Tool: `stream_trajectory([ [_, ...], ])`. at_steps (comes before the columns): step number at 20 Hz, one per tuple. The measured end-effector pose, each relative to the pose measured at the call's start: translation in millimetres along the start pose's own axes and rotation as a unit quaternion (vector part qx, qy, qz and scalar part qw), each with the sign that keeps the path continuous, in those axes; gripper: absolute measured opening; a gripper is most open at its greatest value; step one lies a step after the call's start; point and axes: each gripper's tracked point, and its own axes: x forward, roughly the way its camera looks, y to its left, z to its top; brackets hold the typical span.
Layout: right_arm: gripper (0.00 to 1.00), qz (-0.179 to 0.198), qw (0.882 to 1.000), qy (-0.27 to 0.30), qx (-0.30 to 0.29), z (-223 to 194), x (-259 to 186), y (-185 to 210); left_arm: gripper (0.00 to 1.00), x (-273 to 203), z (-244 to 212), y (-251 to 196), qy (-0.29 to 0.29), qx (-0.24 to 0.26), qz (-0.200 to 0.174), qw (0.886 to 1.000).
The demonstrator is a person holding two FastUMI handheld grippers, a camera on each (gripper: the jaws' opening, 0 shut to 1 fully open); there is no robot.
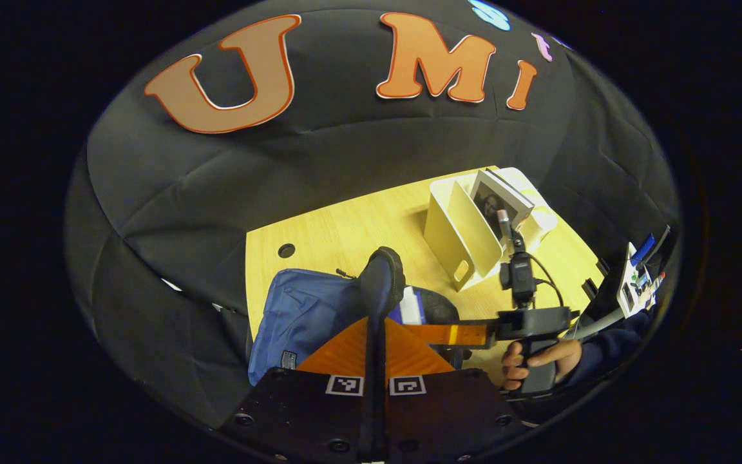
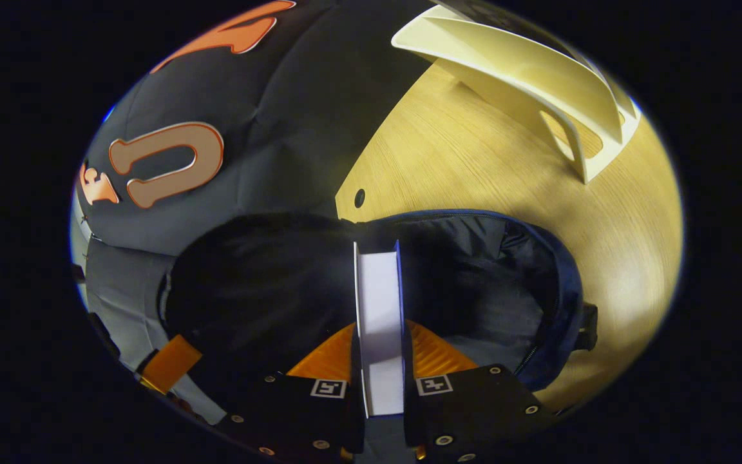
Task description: Open the schoolbag, grab two books from the bookshelf and put them into the schoolbag.
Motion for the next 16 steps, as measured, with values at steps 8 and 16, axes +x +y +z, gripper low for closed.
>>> stream_trajectory([
  [8,0.28,0.001,1.000,0.018,-0.006,-12.6,22.0,7.7,0.00,5.0,0.4,-4.3,-0.008,-0.020,-0.007,1.000],
  [16,0.57,-0.056,0.988,-0.049,-0.137,49.9,-33.5,10.1,0.00,8.2,-7.2,2.4,-0.007,-0.030,0.002,1.000],
])
